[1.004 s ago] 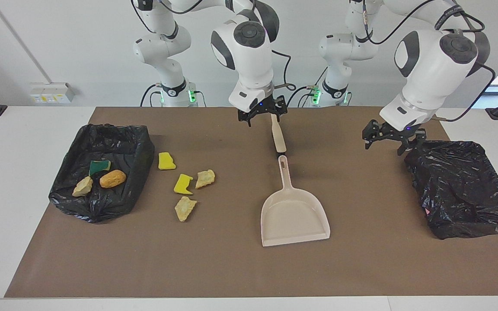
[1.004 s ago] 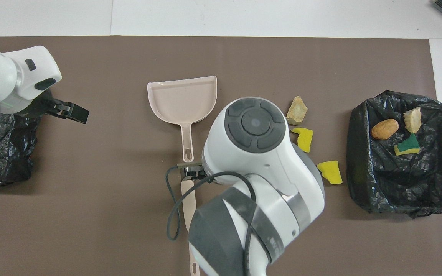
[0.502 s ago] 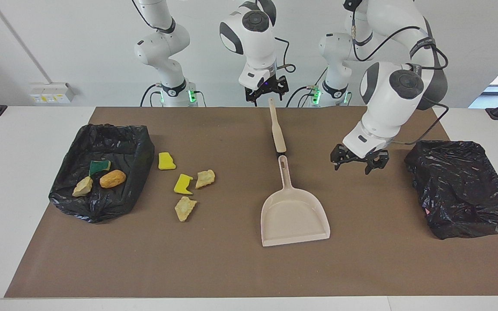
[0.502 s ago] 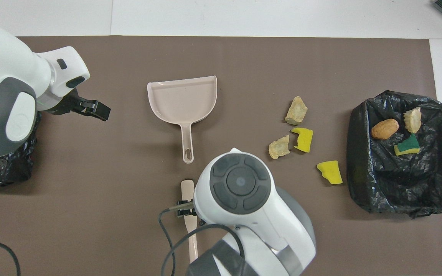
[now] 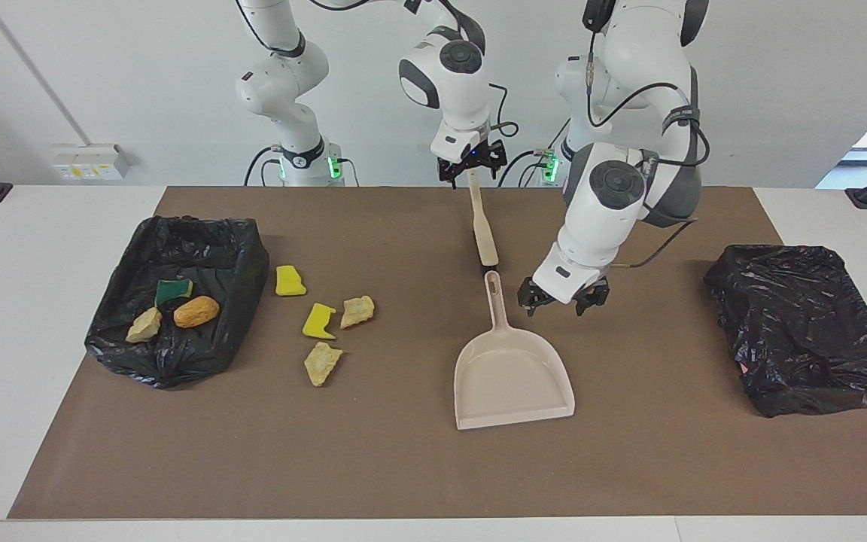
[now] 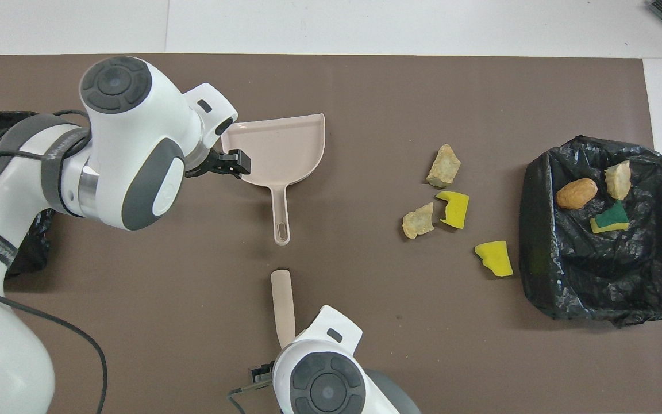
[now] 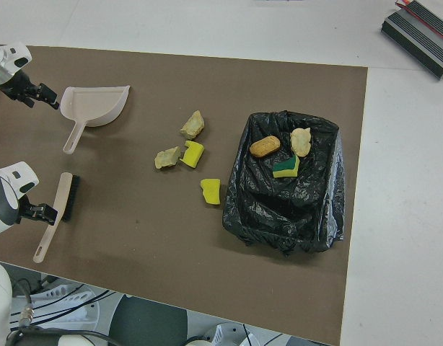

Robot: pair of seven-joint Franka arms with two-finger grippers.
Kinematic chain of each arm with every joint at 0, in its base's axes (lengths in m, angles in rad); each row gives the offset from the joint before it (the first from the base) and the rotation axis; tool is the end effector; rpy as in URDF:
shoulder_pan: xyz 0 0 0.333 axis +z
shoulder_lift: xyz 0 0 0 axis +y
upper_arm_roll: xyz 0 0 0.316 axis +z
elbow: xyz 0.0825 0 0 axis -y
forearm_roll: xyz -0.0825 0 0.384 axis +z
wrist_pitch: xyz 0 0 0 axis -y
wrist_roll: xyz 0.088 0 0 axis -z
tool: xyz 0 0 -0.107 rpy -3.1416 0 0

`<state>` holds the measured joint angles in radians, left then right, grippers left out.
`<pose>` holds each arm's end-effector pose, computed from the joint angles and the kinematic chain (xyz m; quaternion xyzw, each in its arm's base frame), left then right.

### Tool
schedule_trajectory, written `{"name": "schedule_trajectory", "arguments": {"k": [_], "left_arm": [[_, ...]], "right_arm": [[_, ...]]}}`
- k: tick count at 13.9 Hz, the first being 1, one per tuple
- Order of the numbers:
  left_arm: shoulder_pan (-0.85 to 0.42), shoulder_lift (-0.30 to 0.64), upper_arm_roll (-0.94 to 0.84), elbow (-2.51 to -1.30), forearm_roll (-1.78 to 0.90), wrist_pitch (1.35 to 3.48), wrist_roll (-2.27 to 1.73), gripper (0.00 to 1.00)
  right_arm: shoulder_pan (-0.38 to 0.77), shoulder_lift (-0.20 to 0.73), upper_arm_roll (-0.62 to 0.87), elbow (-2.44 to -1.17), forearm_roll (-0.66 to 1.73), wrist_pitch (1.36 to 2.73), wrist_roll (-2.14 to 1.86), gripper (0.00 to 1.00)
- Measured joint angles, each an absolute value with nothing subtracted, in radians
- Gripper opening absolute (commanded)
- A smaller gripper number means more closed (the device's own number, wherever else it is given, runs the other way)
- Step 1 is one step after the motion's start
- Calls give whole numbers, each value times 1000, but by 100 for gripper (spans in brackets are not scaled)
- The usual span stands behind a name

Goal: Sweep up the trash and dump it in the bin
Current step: 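Grasp the brush with the right gripper while the left gripper grasps the dustpan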

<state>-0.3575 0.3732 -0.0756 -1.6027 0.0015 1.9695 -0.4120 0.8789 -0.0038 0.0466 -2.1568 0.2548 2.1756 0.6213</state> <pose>0.6057 -0.2737 0.4147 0.9999 -0.0083 -0.0078 0.0108 0.3162 0.4360 0.4031 -0.9912 -0.0800 0.0655 0.0831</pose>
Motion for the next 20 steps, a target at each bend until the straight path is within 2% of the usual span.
{"name": "schedule_trajectory", "arguments": {"k": [3, 5, 7, 10, 11, 12, 13, 14, 15, 16, 18, 19, 20], "left_arm": [[-416, 381, -77, -1637, -26, 1974, -443, 100], [-448, 381, -78, -1654, -55, 1990, -459, 100], [-469, 381, -78, -1665, -60, 1995, -469, 95], [-484, 382, -77, -1687, -60, 2001, -472, 83], [-484, 382, -77, -1690, -60, 2002, -472, 82], [-484, 382, -77, -1693, -61, 2003, -472, 81], [-486, 382, -77, -1699, -61, 2004, -472, 79], [-490, 382, -77, -1704, -61, 2006, -472, 74], [-493, 382, -77, -1710, -61, 2007, -472, 62], [-494, 382, -78, -1714, -61, 2007, -473, 48], [-495, 382, -78, -1718, -61, 2007, -474, 46], [-495, 382, -78, -1718, -61, 2007, -474, 36], [-495, 382, -77, -1718, -61, 2007, -475, 5]], "right_arm": [[918, 69, 46, -2175, 255, 2280, 654, 100], [930, 108, 47, -2175, 255, 2299, 660, 100], [930, 117, 45, -2176, 255, 2299, 660, 99], [930, 115, 44, -2176, 255, 2299, 660, 84], [930, 115, 44, -2176, 255, 2299, 660, 78], [932, 115, 44, -2176, 255, 2295, 660, 70], [936, 114, 44, -2176, 255, 2286, 660, 54], [939, 114, 44, -2177, 255, 2277, 660, 32], [941, 114, 44, -2178, 255, 2275, 660, 10], [941, 114, 45, -2178, 255, 2275, 660, 3], [941, 113, 44, -2178, 254, 2275, 660, 0], [939, 114, 43, -2178, 251, 2275, 661, 0], [935, 114, 41, -2177, 250, 2274, 661, 0]]}}
